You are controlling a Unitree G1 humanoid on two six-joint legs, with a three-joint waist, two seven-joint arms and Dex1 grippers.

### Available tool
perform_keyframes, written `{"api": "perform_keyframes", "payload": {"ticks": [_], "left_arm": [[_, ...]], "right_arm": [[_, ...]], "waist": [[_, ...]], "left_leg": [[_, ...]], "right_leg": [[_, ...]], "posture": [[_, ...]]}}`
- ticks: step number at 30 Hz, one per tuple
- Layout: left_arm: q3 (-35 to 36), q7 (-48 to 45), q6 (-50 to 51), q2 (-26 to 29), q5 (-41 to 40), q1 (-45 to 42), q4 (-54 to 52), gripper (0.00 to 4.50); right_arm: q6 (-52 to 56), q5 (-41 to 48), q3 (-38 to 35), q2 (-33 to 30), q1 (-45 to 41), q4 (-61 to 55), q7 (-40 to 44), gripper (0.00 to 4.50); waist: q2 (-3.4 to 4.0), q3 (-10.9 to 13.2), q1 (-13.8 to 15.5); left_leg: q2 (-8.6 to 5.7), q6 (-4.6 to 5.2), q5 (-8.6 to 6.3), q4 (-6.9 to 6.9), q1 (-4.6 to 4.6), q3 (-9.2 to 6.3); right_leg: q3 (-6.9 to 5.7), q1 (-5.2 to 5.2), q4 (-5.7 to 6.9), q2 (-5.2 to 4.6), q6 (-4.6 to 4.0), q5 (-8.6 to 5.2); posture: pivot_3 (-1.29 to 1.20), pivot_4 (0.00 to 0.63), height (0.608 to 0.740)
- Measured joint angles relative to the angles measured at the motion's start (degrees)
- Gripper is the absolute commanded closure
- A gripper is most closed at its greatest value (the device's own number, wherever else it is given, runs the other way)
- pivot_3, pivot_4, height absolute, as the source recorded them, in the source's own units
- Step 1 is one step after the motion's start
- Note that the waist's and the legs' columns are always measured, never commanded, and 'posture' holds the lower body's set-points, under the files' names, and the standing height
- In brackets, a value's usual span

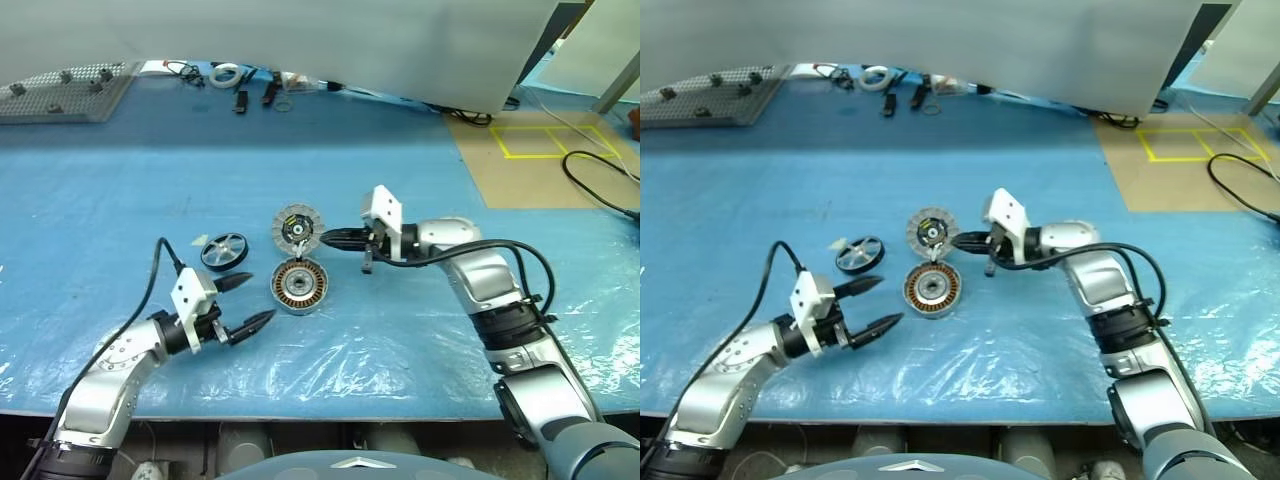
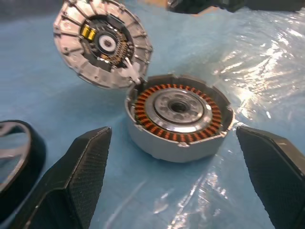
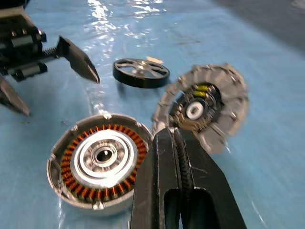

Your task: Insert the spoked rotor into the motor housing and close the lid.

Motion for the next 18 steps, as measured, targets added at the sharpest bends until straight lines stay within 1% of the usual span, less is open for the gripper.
{"api": "perform_keyframes", "payload": {"ticks": [3,7,8,10,12,13,18], "left_arm": [[1.09,-0.53,0.0,1.0,-0.28,-1.14,1.05,0.07],[1.91,-1.54,-0.1,1.78,-0.27,-3.07,5.02,0.07],[2.14,-1.79,-0.18,1.97,-0.26,-3.59,5.86,0.07],[2.31,-2.31,-0.64,2.08,-0.12,-5.32,7.74,0.07],[2.43,-2.64,-1.35,2.08,0.14,-6.39,9.41,0.07],[2.55,-2.7,-1.74,2.05,0.3,-6.78,10.53,0.07],[2.77,-3.09,-1.9,2.05,0.46,-7.15,13.16,0.07]], "right_arm": [[2.47,1.57,-2.73,-2.99,4.65,-4.38,-1.3,4.48],[2.95,0.96,-4.01,-6.23,11.17,-7.92,-3.81,4.48],[3.16,0.92,-4.11,-6.29,11.93,-8.34,-4.43,4.3],[3.42,0.93,-4.44,-6.35,13.83,-10.21,-6.07,3.87],[3.16,0.93,-4.44,-6.35,15.51,-11.69,-7.1,3.28],[3.18,1.06,-4.41,-6.35,16.29,-12.09,-7.45,2.89],[4.16,2.96,-4.41,-6.42,17.53,-14.58,-7.81,1.21]], "waist": [[0.0,0.0,0.04],[0.0,0.01,0.06],[0.01,0.01,-0.06],[0.01,0.01,-0.14],[0.01,0.01,-0.13],[0.01,0.01,-0.12],[0.01,0.01,-0.06]], "left_leg": [[-0.03,0.0,0.0,-0.03,0.01,0.0],[-0.02,0.0,0.0,-0.03,0.01,0.0],[-0.02,0.0,0.0,-0.01,0.01,0.01],[-0.05,0.0,0.0,0.0,-0.03,0.03],[-0.06,0.0,0.0,0.03,-0.01,0.03],[-0.06,0.01,0.0,0.04,-0.01,0.03],[-0.05,0.01,0.0,0.04,-0.01,0.0]], "right_leg": [[0.0,0.0,-0.03,0.0,0.08,0.05],[0.0,0.0,-0.04,0.0,0.04,0.02],[0.0,0.0,-0.04,0.02,-0.02,-0.01],[0.0,0.01,-0.04,0.02,-0.02,-0.02],[0.01,0.01,-0.04,0.02,-0.02,-0.02],[0.01,0.01,-0.04,0.02,-0.02,-0.02],[0.01,0.0,-0.04,0.01,-0.01,-0.02]], "posture": [[0.0,0.15,0.74],[0.0,0.15,0.74],[0.0,0.15,0.74],[0.0,0.15,0.74],[0.0,0.15,0.74],[0.0,0.15,0.74],[0.0,0.15,0.74]]}}
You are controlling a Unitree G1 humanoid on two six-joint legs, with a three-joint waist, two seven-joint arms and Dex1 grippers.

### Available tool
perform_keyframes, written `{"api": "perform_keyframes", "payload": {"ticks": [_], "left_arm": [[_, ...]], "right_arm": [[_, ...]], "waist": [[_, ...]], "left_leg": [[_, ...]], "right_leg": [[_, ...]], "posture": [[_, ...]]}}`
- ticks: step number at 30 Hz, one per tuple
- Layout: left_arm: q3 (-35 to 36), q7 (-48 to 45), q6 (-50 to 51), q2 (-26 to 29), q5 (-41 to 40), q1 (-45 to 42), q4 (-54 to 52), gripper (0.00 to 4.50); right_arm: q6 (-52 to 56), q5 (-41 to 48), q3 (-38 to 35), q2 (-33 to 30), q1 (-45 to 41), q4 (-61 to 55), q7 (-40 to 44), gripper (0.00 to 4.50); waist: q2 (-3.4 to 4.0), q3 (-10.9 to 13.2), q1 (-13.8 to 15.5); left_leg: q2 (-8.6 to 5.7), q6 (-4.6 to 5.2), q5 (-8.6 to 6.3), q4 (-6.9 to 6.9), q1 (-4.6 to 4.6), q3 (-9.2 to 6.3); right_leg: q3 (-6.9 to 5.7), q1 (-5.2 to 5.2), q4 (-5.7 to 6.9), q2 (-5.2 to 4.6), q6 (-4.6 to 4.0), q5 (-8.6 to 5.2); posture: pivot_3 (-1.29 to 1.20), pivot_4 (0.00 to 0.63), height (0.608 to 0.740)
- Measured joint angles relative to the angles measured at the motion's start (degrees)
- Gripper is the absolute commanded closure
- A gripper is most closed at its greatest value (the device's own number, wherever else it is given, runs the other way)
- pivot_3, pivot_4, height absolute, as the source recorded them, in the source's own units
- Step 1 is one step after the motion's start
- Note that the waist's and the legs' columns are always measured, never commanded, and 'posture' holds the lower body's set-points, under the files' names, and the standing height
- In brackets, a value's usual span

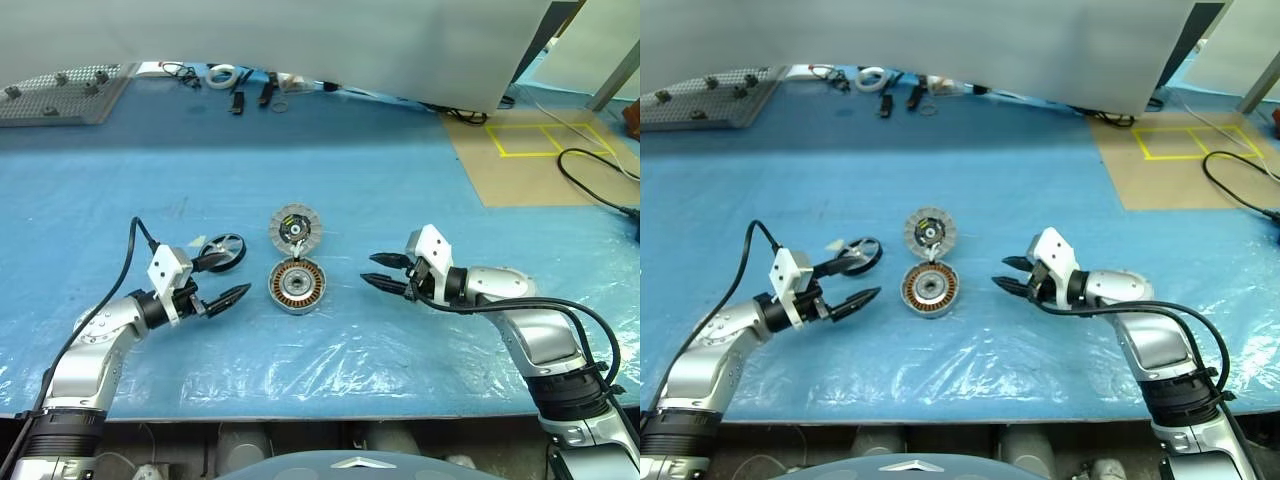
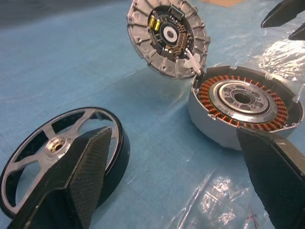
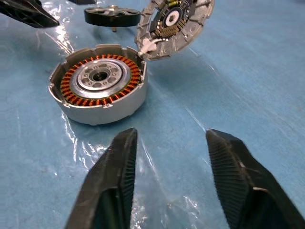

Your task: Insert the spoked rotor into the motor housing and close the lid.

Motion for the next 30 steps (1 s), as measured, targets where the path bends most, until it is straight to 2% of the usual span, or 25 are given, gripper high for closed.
{"api": "perform_keyframes", "payload": {"ticks": [3,4,17,21,25,27,30], "left_arm": [[0.13,-0.2,0.0,0.06,0.0,0.0,0.31,0.07],[0.31,-0.19,-0.01,0.1,0.0,0.0,0.45,0.07],[3.25,0.35,0.99,3.03,-0.14,-1.55,1.45,0.07],[4.1,-1.11,3.31,7.15,-0.46,-6.2,2.72,0.07],[3.57,-4.69,5.36,10.83,0.22,-11.11,8.69,0.07],[1.39,-7.79,5.98,12.83,1.51,-15.03,12.23,0.07],[-3.98,-14.2,6.6,15.26,5.03,-25.28,19.8,0.07]], "right_arm": [[0.42,0.33,0.03,-0.21,-0.02,-0.3,-0.12,0.19],[0.76,0.33,0.09,-0.25,-0.07,-0.35,-0.17,0.01],[2.89,0.28,1.32,0.52,-4.42,0.36,-2.61,0.01],[2.0,0.15,2.12,0.52,-4.4,1.3,-2.58,0.01],[0.73,-0.09,2.28,0.52,-4.17,2.3,-2.65,0.01],[-0.03,-0.32,2.36,0.68,-3.92,2.93,-2.72,0.01],[-0.83,-0.84,2.61,1.02,-3.26,3.26,-2.96,0.01]], "waist": [[0.0,0.0,0.07],[0.0,0.0,0.07],[-0.01,0.01,0.27],[-0.01,0.02,0.25],[-0.01,0.02,0.08],[-0.01,0.02,0.15],[-0.04,0.03,0.77]], "left_leg": [[0.0,0.0,0.0,0.0,0.0,0.0],[0.0,0.0,0.0,0.0,0.0,0.0],[0.01,-0.01,0.0,-0.02,-0.02,-0.1],[-0.05,-0.02,0.01,-0.01,0.01,-0.08],[-0.04,-0.02,0.01,-0.03,0.03,-0.09],[-0.04,-0.02,0.01,-0.02,0.02,-0.1],[-0.07,-0.02,0.02,0.0,0.0,-0.11]], "right_leg": [[0.0,0.0,0.0,-0.01,0.0,0.0],[0.0,0.0,0.0,-0.01,0.0,0.0],[-0.02,0.0,0.01,-0.03,0.07,0.04],[-0.03,0.0,0.02,-0.03,0.06,0.03],[-0.02,0.0,0.03,-0.01,0.07,0.04],[-0.03,0.0,0.03,-0.02,0.08,0.05],[-0.04,0.01,0.05,-0.07,0.17,0.1]], "posture": [[0.0,0.15,0.74],[0.0,0.15,0.74],[0.0,0.15,0.74],[0.0,0.15,0.74],[0.0,0.15,0.74],[0.0,0.15,0.74],[0.0,0.15,0.74]]}}
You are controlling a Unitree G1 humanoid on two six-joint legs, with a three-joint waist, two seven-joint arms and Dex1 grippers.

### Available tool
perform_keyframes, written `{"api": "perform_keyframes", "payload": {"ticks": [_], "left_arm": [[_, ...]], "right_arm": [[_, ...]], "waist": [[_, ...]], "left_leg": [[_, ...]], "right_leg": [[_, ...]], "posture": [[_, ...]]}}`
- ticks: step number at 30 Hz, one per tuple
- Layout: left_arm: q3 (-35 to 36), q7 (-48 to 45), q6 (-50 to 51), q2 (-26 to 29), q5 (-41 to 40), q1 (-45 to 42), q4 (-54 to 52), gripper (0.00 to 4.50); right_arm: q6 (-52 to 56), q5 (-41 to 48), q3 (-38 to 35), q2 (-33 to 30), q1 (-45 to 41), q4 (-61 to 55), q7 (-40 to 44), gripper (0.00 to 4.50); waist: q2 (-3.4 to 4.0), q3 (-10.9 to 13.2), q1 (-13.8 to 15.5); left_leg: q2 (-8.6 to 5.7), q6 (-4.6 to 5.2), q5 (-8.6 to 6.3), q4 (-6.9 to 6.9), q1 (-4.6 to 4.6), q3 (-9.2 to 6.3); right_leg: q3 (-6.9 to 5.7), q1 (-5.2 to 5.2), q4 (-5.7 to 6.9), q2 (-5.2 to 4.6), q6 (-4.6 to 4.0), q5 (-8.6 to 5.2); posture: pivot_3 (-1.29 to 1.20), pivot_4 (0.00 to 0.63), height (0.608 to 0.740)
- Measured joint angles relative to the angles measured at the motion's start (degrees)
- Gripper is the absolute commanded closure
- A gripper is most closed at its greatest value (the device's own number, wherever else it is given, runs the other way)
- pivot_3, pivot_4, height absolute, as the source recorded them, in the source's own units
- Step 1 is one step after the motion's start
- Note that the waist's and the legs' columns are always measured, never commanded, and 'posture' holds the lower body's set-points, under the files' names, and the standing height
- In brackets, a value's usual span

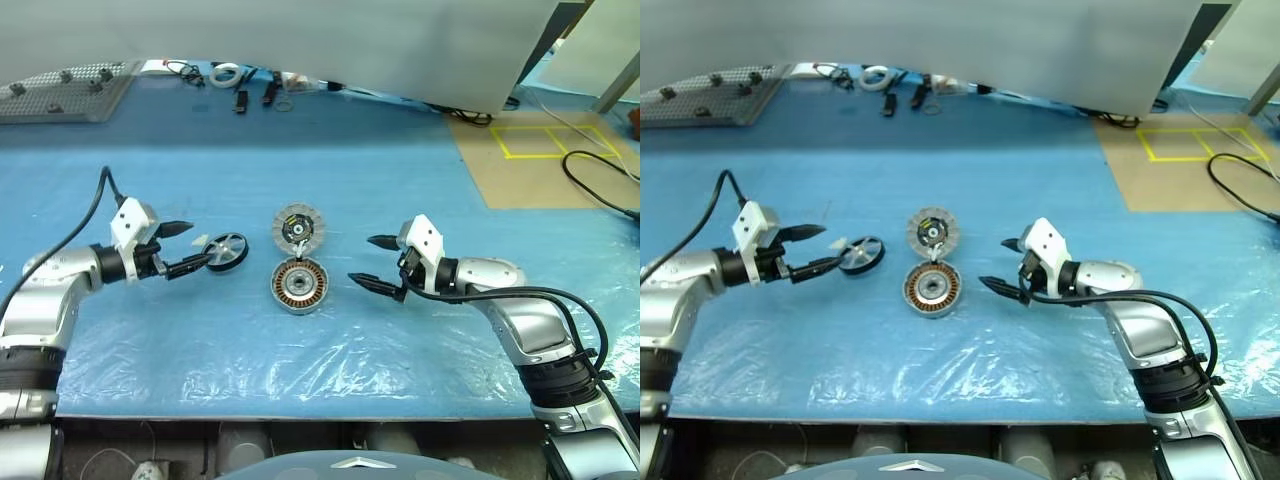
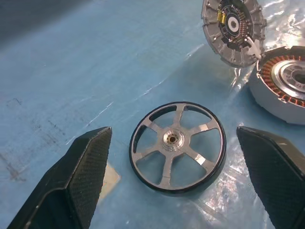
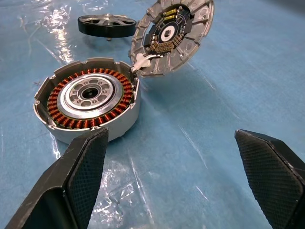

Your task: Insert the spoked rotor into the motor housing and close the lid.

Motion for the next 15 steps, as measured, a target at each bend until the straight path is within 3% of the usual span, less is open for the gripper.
{"api": "perform_keyframes", "payload": {"ticks": [3,4,11,15], "left_arm": [[-6.86,-7.25,0.34,0.9,4.96,-13.38,8.75,0.07],[-8.34,-9.14,-0.03,0.88,6.61,-17.28,11.78,0.26],[-16.16,-19.97,-6.95,-2.47,15.63,-32.62,29.4,2.16],[-21.08,-22.32,-11.09,-4.04,20.24,-34.82,34.41,2.16]], "right_arm": [[-0.23,-0.3,0.5,0.74,0.47,-0.07,-0.85,0.01],[-0.22,-0.35,0.73,0.96,0.55,-0.14,-1.14,0.0],[0.17,-0.56,0.81,1.87,3.0,-1.39,-3.89,0.0],[0.61,-0.55,0.86,2.29,4.69,-3.24,-4.95,0.0]], "waist": [[-0.07,0.06,0.69],[-0.07,0.06,0.71],[-0.06,0.09,0.84],[-0.18,0.17,0.89]], "left_leg": [[-0.03,0.0,0.01,0.03,0.01,0.01],[-0.05,-0.01,0.01,0.03,0.01,0.02],[-0.06,-0.02,0.03,-0.14,-0.11,-0.07],[-0.07,-0.03,0.02,-0.1,-0.32,-0.1]], "right_leg": [[0.0,0.0,0.01,-0.01,0.02,0.01],[0.01,0.0,0.02,-0.02,0.03,0.02],[0.01,0.0,-0.08,-0.02,0.08,0.05],[0.0,0.0,-0.09,-0.04,0.09,0.05]], "posture": [[0.0,0.15,0.74],[0.0,0.15,0.74],[0.0,0.15,0.74],[0.0,0.15,0.74]]}}
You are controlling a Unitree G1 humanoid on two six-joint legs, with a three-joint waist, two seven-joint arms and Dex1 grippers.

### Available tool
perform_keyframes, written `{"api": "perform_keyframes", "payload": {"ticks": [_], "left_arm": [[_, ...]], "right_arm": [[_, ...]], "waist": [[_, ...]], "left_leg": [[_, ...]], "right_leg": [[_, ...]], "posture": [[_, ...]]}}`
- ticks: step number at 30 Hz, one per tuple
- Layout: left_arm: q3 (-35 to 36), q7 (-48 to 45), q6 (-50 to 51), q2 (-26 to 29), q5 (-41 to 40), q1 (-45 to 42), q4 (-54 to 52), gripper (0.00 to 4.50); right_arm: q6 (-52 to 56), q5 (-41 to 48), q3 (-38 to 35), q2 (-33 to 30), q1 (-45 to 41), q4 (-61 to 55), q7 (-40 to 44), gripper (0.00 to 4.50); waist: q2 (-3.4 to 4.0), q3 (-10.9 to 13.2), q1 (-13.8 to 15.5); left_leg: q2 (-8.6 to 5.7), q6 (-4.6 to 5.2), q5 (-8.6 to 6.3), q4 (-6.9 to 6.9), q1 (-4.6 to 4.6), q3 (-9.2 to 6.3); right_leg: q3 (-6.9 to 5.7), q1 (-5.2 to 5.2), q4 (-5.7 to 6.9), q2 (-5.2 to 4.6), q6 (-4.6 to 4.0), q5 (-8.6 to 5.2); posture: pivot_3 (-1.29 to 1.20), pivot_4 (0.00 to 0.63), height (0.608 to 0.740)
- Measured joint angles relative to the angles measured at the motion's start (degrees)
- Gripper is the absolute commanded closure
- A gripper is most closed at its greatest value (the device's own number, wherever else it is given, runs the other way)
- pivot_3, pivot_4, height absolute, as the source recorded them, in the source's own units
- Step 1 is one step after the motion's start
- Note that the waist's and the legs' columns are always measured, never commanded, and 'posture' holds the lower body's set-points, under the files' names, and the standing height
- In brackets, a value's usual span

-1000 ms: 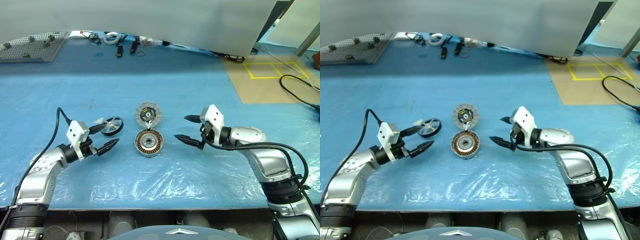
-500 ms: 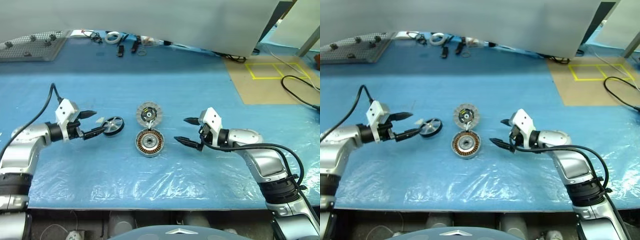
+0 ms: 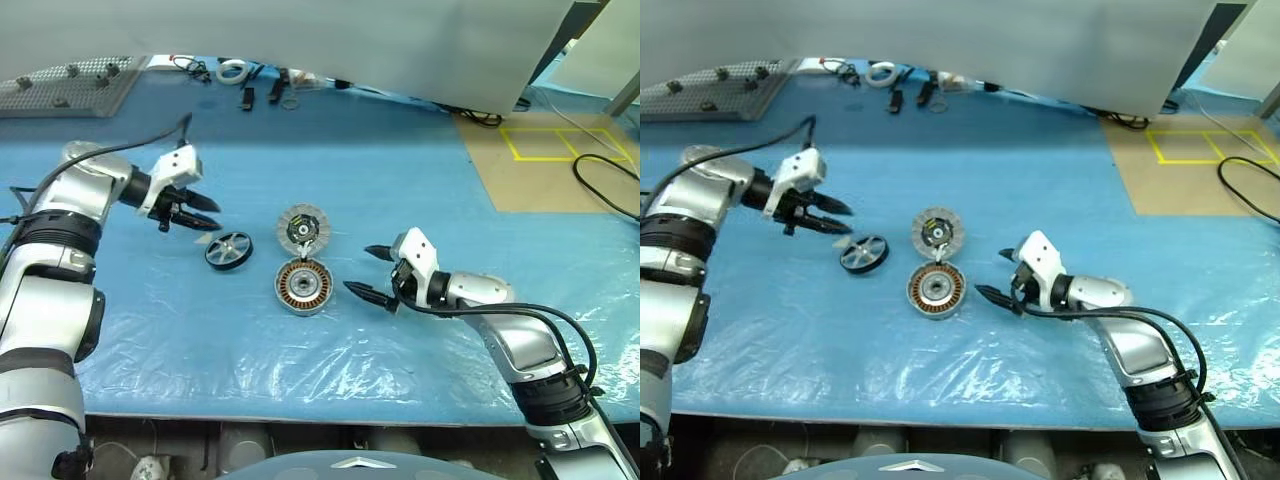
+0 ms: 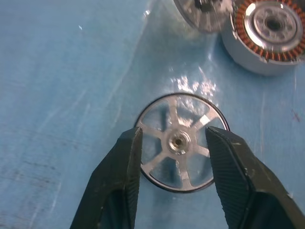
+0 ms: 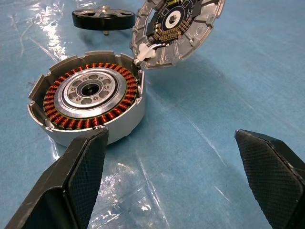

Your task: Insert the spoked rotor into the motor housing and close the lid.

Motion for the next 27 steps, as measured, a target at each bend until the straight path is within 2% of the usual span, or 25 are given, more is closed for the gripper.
{"api": "perform_keyframes", "payload": {"ticks": [7,18,27], "left_arm": [[-6.68,-0.88,-3.45,-1.31,1.48,-2.61,4.15,2.16],[-6.33,0.89,-6.76,-6.07,5.97,-4.33,11.22,2.16],[-5.03,4.18,-7.88,-6.42,9.28,-5.15,13.89,2.16]], "right_arm": [[0.28,-0.01,-0.02,0.04,3.04,-1.14,-1.47,0.0],[-0.23,-0.31,0.02,0.09,5.59,-1.59,-2.57,0.0],[-0.84,-0.99,0.03,0.07,7.47,-1.62,-3.39,0.0]], "waist": [[-0.08,0.13,0.3],[-0.23,0.25,0.5],[-0.38,0.38,0.54]], "left_leg": [[0.02,-0.01,-0.01,0.06,-0.01,-0.04],[0.01,-0.01,0.0,0.09,-0.03,-0.06],[0.0,-0.01,0.0,0.09,-0.02,-0.09]], "right_leg": [[-0.05,0.01,0.1,-0.03,0.01,0.01],[-0.05,0.05,0.09,-0.03,0.02,0.01],[-0.06,0.06,0.09,-0.03,0.02,0.02]], "posture": [[0.0,0.15,0.74],[0.0,0.15,0.74],[0.0,0.15,0.74]]}}
